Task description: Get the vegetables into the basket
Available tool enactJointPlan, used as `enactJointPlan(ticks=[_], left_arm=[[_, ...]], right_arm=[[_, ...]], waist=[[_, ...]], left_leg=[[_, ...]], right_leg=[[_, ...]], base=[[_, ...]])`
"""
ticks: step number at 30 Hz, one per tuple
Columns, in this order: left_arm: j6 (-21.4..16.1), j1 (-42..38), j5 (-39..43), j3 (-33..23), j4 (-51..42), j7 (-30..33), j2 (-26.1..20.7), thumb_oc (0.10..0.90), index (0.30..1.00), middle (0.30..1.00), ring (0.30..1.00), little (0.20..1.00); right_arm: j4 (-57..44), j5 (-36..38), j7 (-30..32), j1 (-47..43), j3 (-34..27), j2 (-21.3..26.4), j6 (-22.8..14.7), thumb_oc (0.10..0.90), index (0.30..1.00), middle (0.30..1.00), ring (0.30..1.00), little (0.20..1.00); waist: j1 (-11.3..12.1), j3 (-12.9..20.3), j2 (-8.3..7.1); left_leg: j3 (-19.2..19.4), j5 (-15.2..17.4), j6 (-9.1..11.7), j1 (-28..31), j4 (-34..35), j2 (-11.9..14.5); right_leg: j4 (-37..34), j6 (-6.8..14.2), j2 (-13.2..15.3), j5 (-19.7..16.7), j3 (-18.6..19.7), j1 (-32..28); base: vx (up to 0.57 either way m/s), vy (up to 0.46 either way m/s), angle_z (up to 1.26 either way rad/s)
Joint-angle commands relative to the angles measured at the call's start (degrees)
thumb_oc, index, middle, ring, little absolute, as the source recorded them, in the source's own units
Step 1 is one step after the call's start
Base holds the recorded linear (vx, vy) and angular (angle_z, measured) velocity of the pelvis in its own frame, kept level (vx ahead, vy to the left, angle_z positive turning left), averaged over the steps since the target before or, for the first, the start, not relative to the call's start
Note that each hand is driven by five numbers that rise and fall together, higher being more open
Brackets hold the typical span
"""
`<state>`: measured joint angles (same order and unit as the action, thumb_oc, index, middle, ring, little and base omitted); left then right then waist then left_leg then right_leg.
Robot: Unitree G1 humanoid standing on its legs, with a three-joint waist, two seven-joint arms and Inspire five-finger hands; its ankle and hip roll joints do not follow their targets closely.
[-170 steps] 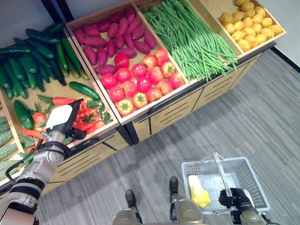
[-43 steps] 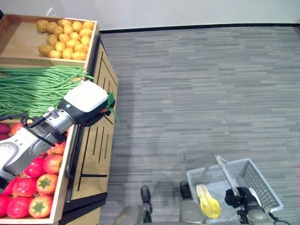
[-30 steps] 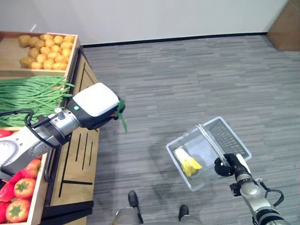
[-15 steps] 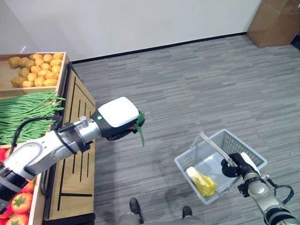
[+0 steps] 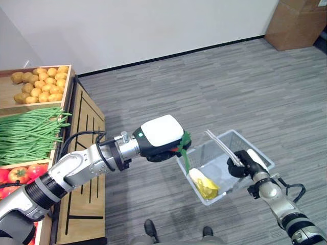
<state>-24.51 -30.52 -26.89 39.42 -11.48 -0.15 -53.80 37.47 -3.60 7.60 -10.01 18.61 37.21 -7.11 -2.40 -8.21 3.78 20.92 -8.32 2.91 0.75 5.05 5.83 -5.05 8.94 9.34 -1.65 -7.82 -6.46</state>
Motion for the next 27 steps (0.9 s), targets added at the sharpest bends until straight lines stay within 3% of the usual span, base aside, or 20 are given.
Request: enactJointPlan(ticks=[1,16,27], left_arm=[[-0.8,-8.8,4.9,-1.6,1.6,3.2,1.7,0.400,0.300,0.300,0.300,0.300],[-0.1,-8.2,3.8,0.4,6.7,3.7,8.0,0.400,0.300,0.300,0.300,0.300],[1.0,-3.6,3.7,-1.6,10.0,5.1,13.7,0.400,0.300,0.300,0.300,0.300]], right_arm=[[-7.9,2.3,4.9,-12.8,-1.7,2.9,-7.9,0.400,0.300,0.300,0.300,0.300],[-18.9,6.4,4.1,-15.0,-1.2,0.0,-10.0,0.400,0.300,0.300,0.300,0.300],[-26.8,8.8,3.7,-14.6,-2.2,-2.1,-11.2,0.400,0.300,0.300,0.300,0.300]], waist=[[1.3,2.9,-1.88],[0.9,3.7,-2.45],[0.5,4.2,-2.70]], left_leg=[[-2.9,6.6,3.3,5.2,-0.1,0.9],[-2.5,6.6,3.4,5.7,-0.1,1.4],[-2.1,6.8,3.3,6.0,-0.1,1.3]], right_leg=[[0.1,2.3,0.3,-0.2,-0.6,2.5],[0.1,1.9,-0.4,0.1,-0.2,2.3],[0.1,1.6,-0.4,-0.1,0.1,2.4]], base=[[0.00,0.000,0.00],[0.00,0.000,0.00],[0.00,-0.001,-0.01]])
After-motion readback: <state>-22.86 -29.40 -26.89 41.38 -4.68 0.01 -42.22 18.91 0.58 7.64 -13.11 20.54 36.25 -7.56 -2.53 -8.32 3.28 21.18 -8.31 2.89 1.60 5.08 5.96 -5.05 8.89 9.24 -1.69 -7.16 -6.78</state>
